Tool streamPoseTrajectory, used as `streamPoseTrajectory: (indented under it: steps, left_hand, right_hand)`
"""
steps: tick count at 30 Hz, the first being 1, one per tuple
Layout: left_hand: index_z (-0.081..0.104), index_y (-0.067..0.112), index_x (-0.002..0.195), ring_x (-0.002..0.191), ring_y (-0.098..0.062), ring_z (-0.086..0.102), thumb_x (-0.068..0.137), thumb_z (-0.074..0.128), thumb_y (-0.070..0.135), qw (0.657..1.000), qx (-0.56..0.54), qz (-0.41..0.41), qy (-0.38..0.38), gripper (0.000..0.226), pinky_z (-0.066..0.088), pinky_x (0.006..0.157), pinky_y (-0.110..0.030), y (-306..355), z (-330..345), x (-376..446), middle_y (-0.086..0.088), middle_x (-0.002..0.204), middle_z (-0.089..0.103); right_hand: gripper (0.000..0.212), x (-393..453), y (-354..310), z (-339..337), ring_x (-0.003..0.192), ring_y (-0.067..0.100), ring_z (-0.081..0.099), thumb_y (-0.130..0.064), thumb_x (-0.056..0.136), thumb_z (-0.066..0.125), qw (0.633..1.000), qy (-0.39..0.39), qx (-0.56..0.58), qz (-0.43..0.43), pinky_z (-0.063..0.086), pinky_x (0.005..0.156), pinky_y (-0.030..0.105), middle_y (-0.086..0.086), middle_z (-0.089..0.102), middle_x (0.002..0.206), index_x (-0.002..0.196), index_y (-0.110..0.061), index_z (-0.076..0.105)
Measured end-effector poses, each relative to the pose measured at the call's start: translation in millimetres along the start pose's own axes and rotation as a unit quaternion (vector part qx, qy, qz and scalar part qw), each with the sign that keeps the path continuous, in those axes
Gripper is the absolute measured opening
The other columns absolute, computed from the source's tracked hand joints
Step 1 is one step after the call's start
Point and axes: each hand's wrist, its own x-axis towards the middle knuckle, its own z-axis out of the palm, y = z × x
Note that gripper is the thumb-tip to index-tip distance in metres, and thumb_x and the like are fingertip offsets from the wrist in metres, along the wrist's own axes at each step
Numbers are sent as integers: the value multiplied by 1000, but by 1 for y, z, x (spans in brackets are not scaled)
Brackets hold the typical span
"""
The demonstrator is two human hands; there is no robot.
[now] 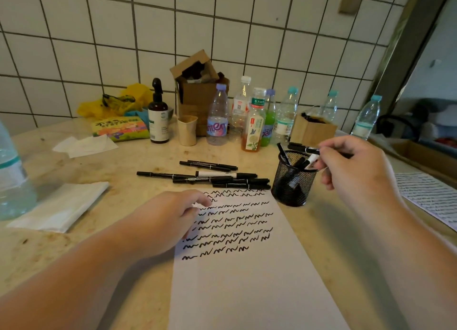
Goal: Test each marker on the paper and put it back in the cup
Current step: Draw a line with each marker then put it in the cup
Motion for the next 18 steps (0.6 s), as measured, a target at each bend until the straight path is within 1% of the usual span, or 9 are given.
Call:
streamPoseTrajectory:
  steps: [3, 5, 7, 9, 11, 13, 15, 17, 18]
  left_hand:
    - [57, 53, 112, 61, -8, 63, 101, 42, 28, 1000, 10, -6, -4, 31, 51, 62, -30, -2, -1, 0, 9, 66, 68]
    - [57, 52, 111, 62, -13, 65, 101, 43, 30, 1000, 17, -5, -6, 29, 54, 66, -36, -3, 0, 0, 10, 67, 69]
    - [56, 54, 112, 66, -16, 66, 100, 44, 31, 1000, 28, -7, -12, 29, 55, 68, -39, -2, 0, 0, 9, 70, 70]
    - [56, 54, 112, 66, -15, 65, 100, 44, 31, 999, 29, -9, -14, 28, 55, 68, -38, -3, 1, 0, 9, 71, 70]
    - [57, 53, 112, 63, -10, 64, 100, 45, 31, 999, 30, -11, -12, 28, 55, 67, -34, -4, 1, 1, 14, 69, 69]
    - [57, 53, 111, 62, -11, 64, 100, 46, 31, 999, 30, -13, -11, 27, 55, 67, -33, -4, 1, 1, 14, 68, 70]
    - [57, 53, 110, 64, -16, 64, 100, 45, 30, 999, 27, -15, -16, 27, 55, 68, -37, -5, 1, 2, 9, 70, 71]
    - [57, 54, 108, 59, -17, 61, 100, 45, 30, 999, 31, -16, -20, 27, 54, 66, -37, -3, 1, 2, 4, 73, 71]
    - [57, 53, 107, 57, -14, 58, 100, 44, 30, 999, 33, -17, -23, 27, 53, 65, -38, -2, 2, 3, 1, 74, 71]
  right_hand:
    - [14, 10, -2, 2, 51, 12, 61, -27, 93, 62, 999, -14, -46, 9, 56, 62, 37, -8, 73, 66, 83, -29, 71]
    - [16, 17, -7, 5, 53, 14, 60, -29, 91, 62, 997, -37, -71, 24, 57, 64, 39, -5, 72, 63, 78, -28, 72]
    - [21, 25, -13, 11, 58, 17, 59, -33, 90, 62, 992, -54, -108, 37, 56, 66, 40, -1, 71, 66, 75, -23, 72]
    - [27, 34, -17, 18, 59, 16, 57, -36, 91, 62, 989, -67, -125, 48, 52, 64, 36, -2, 68, 65, 71, -18, 71]
    - [27, 40, -19, 25, 57, 13, 55, -37, 92, 64, 988, -78, -125, 55, 49, 65, 33, -6, 67, 63, 71, -20, 69]
    - [15, 43, -19, 30, 56, 11, 54, -39, 92, 65, 991, -71, -105, 48, 52, 71, 38, -5, 71, 68, 88, -25, 70]
    - [20, 38, -22, 33, 61, 12, 62, -39, 93, 65, 994, -49, -99, 29, 54, 65, 33, -5, 74, 78, 109, -27, 66]
    - [19, 26, -26, 35, 71, 14, 68, -36, 95, 63, 994, -51, -95, -23, 52, 56, 25, -6, 72, 86, 113, -30, 62]
    - [16, 18, -27, 39, 70, 13, 68, -34, 96, 62, 991, -72, -100, -58, 50, 53, 21, -7, 70, 87, 111, -30, 62]
